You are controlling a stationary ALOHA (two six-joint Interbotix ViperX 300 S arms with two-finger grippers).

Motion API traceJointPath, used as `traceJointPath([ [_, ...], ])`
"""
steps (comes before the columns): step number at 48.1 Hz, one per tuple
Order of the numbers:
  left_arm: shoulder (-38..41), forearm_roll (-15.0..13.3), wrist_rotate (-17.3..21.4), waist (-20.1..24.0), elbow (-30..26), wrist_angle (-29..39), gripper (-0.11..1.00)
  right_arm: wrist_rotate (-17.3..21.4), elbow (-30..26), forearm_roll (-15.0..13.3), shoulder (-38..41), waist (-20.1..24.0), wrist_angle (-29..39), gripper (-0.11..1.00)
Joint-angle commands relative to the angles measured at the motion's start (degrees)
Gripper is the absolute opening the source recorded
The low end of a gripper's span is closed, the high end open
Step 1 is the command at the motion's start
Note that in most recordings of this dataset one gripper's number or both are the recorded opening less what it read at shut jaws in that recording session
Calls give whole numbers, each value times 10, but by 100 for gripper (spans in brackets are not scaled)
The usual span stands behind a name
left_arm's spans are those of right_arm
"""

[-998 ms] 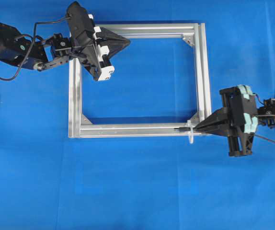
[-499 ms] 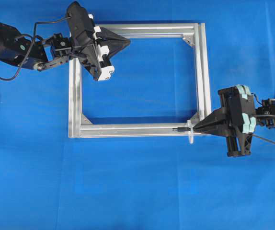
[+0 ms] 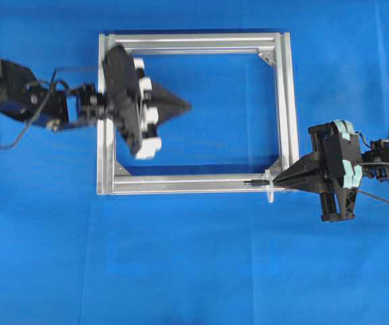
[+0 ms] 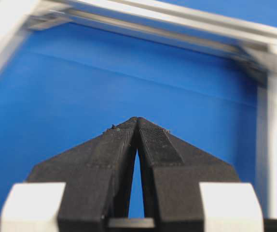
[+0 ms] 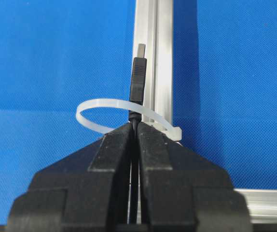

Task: Insert the wire through the string loop located on the right side.
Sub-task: 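Push the plug leftward through the zip-tie loop with the right gripper, then move the left gripper toward the plug protruding from the loop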

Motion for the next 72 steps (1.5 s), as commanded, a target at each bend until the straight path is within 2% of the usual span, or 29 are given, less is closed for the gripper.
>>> traceJointPath([
  [1,-25,1,-12,-29,-2,-1,0,0,-8,1,-2,-1,-4,-4],
  [12,-31,1,-56,-105,11,1,0,-1,-8,1,-2,-1,-4,-4],
  [20,-33,1,-63,-145,11,3,0,-1,-8,1,-2,-1,-4,-4],
  [40,-27,1,-59,-154,-5,18,0,-1,-8,1,-2,-1,-4,-4],
  [48,-11,1,-47,-151,-53,49,0,-1,-8,1,-2,-1,-4,-4],
  [61,31,3,2,-135,-165,127,0,-1,-8,1,-2,-1,-4,-4],
  [72,63,4,9,-121,-258,186,0,-1,-8,1,-2,-1,-5,-4],
])
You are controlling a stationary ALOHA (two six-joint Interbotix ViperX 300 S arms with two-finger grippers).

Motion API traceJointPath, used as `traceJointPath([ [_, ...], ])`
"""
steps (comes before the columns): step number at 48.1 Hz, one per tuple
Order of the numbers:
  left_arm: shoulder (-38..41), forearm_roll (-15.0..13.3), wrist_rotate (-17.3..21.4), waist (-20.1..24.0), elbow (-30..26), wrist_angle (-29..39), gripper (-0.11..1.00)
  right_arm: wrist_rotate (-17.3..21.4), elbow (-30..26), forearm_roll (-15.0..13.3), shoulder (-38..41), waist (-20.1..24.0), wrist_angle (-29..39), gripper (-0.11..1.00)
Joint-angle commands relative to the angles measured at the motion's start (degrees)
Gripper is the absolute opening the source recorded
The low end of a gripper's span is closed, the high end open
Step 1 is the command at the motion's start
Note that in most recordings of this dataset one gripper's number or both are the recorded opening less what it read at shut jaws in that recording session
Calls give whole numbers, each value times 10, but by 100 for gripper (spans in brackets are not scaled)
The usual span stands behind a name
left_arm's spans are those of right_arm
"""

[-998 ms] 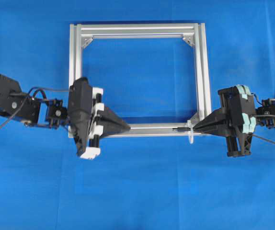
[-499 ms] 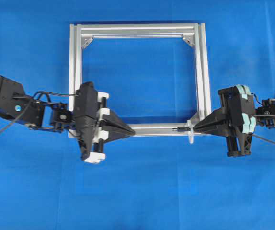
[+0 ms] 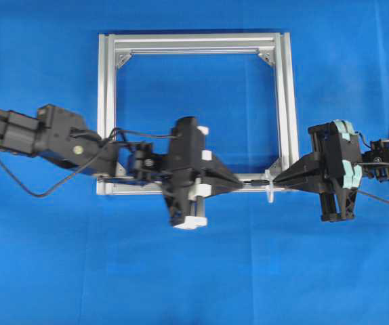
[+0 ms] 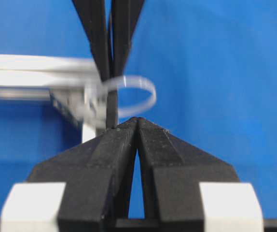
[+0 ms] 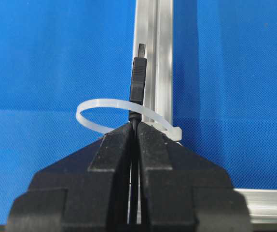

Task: Insert the wire through the string loop located on the right side.
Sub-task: 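Move the left gripper toward the plug protruding from the loop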

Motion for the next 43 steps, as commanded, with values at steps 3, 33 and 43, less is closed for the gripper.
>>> traceJointPath([
  [3,6,3,1,6,-57,22,0,-1,-8,1,-3,-1,-5,-4],
  [33,25,4,1,8,-81,54,1,-1,-9,1,-3,-1,-6,-4],
  [43,25,4,1,8,-80,54,29,-1,-9,1,-3,-1,-6,-4],
])
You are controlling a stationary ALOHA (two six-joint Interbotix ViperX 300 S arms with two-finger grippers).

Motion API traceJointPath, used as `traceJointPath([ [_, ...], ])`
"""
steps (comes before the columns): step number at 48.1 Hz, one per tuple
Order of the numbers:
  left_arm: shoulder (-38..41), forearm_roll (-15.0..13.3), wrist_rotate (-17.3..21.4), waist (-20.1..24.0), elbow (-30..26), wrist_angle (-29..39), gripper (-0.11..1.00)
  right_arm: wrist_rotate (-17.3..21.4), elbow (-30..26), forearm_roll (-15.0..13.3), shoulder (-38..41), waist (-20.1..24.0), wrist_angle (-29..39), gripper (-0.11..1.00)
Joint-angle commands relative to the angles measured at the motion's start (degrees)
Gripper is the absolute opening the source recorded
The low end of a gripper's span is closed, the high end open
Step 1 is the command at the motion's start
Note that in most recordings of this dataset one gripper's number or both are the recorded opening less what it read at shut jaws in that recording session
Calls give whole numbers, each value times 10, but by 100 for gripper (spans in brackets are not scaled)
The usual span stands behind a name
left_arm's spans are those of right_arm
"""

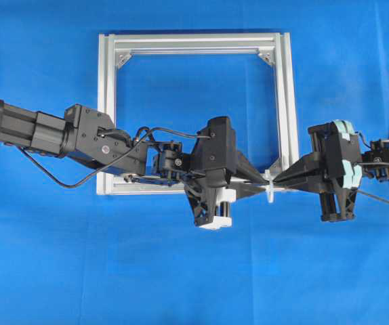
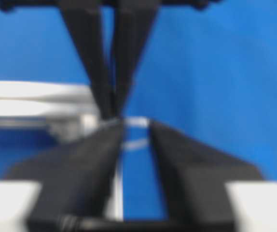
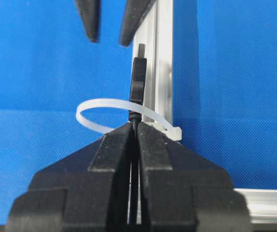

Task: Insert the wire through the string loop located on the right side.
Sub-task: 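Move the left gripper toward the plug protruding from the loop, then close the left gripper on the USB plug beyond the loop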

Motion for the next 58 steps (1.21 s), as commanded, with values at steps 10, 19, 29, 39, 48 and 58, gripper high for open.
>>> traceJointPath([
  [10,-13,1,0,4,-8,-4,86,-1,-9,1,-3,-1,-6,-4],
  [19,-13,1,-1,6,-7,-4,86,-1,-9,0,-3,-1,-6,-4],
  [29,5,1,-2,6,-4,-6,87,-1,-9,1,-3,-1,-6,-4],
  [39,33,1,-8,5,-4,-7,87,-2,-9,0,-3,-1,-6,-4],
  [48,34,2,-8,5,-5,-11,87,-2,-9,0,-3,-1,-5,-4],
  [58,34,2,-8,4,-4,-11,87,-2,-9,0,-3,-1,-5,-4],
])
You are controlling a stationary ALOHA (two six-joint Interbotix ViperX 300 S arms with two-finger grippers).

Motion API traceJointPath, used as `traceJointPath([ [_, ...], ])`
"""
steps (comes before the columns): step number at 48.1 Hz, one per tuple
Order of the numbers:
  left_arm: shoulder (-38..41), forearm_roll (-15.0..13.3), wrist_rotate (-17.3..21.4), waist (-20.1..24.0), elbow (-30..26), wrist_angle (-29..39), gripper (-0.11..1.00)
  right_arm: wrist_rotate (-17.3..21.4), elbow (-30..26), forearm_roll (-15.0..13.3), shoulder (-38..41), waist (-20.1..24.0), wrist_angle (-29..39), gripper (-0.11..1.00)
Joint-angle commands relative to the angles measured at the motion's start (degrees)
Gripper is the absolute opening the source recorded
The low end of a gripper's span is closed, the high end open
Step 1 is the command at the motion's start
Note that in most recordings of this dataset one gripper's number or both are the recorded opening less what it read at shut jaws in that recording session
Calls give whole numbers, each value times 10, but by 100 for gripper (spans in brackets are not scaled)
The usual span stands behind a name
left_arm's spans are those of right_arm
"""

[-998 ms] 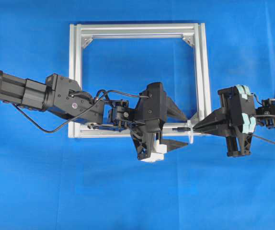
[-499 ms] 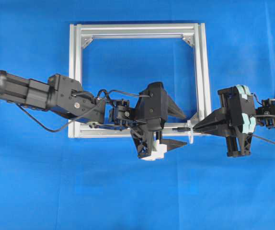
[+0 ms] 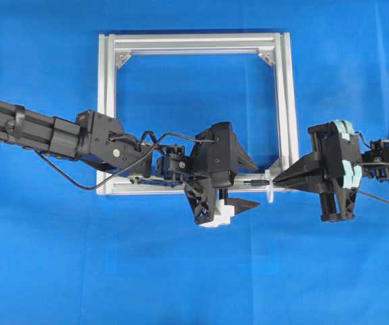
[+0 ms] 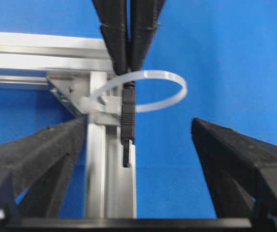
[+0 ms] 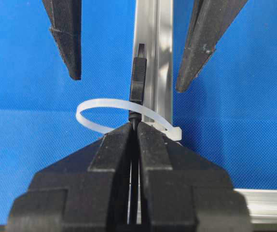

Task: Insert the wire through the string loop located on the right side.
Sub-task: 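Close the left gripper on the USB plug beyond the loop, then open the right gripper to release the cable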

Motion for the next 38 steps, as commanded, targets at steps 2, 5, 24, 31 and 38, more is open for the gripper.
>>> traceJointPath([
  [2,-12,1,0,-2,-5,-5,87,-1,-9,0,-3,0,-5,-4],
  [5,-12,2,0,-1,-5,-5,87,-1,-9,0,-3,0,-5,-4],
  [24,-12,1,0,-3,-4,-5,85,-1,-9,0,-3,0,-5,-4],
  [31,-11,0,-2,1,-7,-4,71,-1,-9,0,-3,0,-5,-4],
  [38,-11,0,-2,4,-8,-4,29,-1,-9,-2,-3,1,-4,-4],
])
